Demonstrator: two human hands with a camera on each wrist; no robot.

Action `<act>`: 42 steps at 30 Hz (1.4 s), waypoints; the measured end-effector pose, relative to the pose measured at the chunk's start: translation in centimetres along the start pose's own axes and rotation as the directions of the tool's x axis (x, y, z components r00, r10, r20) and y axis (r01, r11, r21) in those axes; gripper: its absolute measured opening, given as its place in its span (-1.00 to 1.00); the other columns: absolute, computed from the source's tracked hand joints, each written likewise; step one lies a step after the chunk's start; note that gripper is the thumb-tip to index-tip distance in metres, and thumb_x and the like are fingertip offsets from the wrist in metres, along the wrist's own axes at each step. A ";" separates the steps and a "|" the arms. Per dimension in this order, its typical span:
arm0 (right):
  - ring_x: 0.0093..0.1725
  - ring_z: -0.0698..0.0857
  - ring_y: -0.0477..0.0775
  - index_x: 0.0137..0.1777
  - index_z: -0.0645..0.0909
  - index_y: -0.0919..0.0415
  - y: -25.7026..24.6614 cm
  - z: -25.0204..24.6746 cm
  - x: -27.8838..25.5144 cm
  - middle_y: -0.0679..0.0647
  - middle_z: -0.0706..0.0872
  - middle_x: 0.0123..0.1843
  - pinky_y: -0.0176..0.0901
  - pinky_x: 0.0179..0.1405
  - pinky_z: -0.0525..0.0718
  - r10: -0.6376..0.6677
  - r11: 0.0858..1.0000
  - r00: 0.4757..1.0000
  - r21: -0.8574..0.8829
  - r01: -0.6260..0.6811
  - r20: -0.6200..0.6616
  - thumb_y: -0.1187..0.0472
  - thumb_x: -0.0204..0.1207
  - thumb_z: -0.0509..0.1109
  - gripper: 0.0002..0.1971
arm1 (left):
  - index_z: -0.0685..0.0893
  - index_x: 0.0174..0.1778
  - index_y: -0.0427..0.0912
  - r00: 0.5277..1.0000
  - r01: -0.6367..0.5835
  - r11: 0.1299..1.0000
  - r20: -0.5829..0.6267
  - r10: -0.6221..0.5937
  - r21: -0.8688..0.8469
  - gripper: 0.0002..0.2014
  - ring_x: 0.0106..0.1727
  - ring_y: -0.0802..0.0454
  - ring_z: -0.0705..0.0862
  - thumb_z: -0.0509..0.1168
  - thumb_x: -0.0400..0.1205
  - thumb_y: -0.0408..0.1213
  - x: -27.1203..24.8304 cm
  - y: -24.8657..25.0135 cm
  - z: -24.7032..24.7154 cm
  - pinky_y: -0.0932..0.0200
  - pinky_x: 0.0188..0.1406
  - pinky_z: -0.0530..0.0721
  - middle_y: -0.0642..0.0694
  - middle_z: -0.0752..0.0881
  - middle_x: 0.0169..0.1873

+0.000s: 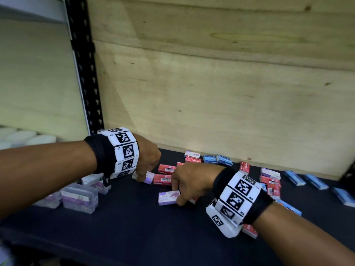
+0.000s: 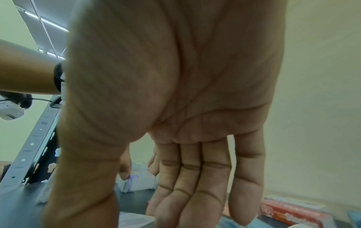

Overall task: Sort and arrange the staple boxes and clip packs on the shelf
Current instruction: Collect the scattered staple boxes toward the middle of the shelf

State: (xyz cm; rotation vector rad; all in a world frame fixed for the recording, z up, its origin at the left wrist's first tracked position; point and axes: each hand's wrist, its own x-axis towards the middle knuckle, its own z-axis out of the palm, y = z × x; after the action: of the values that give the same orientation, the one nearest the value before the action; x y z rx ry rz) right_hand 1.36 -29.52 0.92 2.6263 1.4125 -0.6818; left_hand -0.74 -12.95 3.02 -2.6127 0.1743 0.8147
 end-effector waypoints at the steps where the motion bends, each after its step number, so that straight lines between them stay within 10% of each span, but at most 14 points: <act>1: -0.02 0.74 0.01 0.22 0.69 0.08 0.2 -0.1 -0.5 -0.09 0.74 -0.09 -0.16 -0.11 0.71 0.001 1.000 1.000 0.016 -0.001 -0.002 0.06 0.45 0.58 -0.65 | 0.71 0.22 -0.26 0.999 0.026 0.999 -0.039 -0.027 -0.039 -0.62 -0.31 0.15 0.50 0.48 0.54 -0.14 -0.3 0.3 -0.3 0.37 -0.56 0.36 -0.04 0.64 -0.13; 14: -0.27 0.64 -0.13 -0.01 0.68 0.00 11.8 2.2 -13.4 -0.13 0.75 -0.19 -0.15 -0.14 0.63 0.345 0.929 0.923 0.207 -0.308 -0.172 0.07 0.33 0.63 -0.74 | 0.61 0.21 -0.06 0.935 -0.173 0.982 -0.300 0.188 0.076 -0.59 -0.10 -0.02 0.59 0.40 0.55 0.09 0.2 10.4 -6.7 0.15 -0.24 0.47 0.00 0.63 -0.05; 27: -0.14 0.75 0.07 -0.02 0.82 0.19 25.1 8.5 -26.3 0.05 0.78 -0.15 -0.12 -0.08 0.73 0.824 0.556 0.564 0.282 -0.782 -0.060 -0.02 0.33 0.57 -0.67 | 0.72 0.00 -0.06 0.752 -0.512 0.856 -0.448 0.484 0.066 -0.68 -0.11 -0.02 0.69 0.43 0.49 0.08 5.3 28.5 -14.4 0.12 -0.22 0.62 0.00 0.76 -0.13; 37: -0.19 0.73 0.06 -0.15 0.74 0.17 29.1 9.5 -27.4 0.03 0.75 -0.23 -0.20 -0.20 0.66 0.900 0.411 0.434 0.400 -0.819 -0.036 -0.10 0.20 0.64 -0.62 | 0.56 -0.32 -0.11 0.786 -0.486 0.874 -0.424 0.450 0.026 -0.67 -0.20 -0.04 0.62 0.40 0.56 0.05 8.1 34.2 -17.3 0.13 -0.24 0.58 -0.01 0.58 -0.35; 42: -0.20 0.73 0.08 -0.03 0.80 0.26 29.9 9.1 -27.6 0.06 0.77 -0.25 -0.09 -0.02 0.74 0.904 0.389 0.427 0.416 -0.822 -0.001 -0.07 0.26 0.66 -0.57 | 0.69 0.10 -0.20 0.793 -0.493 0.870 -0.398 0.462 0.028 -0.62 -0.07 -0.03 0.63 0.41 0.57 0.05 9.0 35.0 -17.9 0.12 -0.16 0.59 -0.07 0.66 -0.11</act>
State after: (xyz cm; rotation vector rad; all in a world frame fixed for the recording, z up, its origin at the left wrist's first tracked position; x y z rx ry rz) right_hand 9.32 -70.46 0.32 3.2008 -0.3356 -0.4798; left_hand 7.85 -52.25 -0.31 -2.8164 0.9745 0.4262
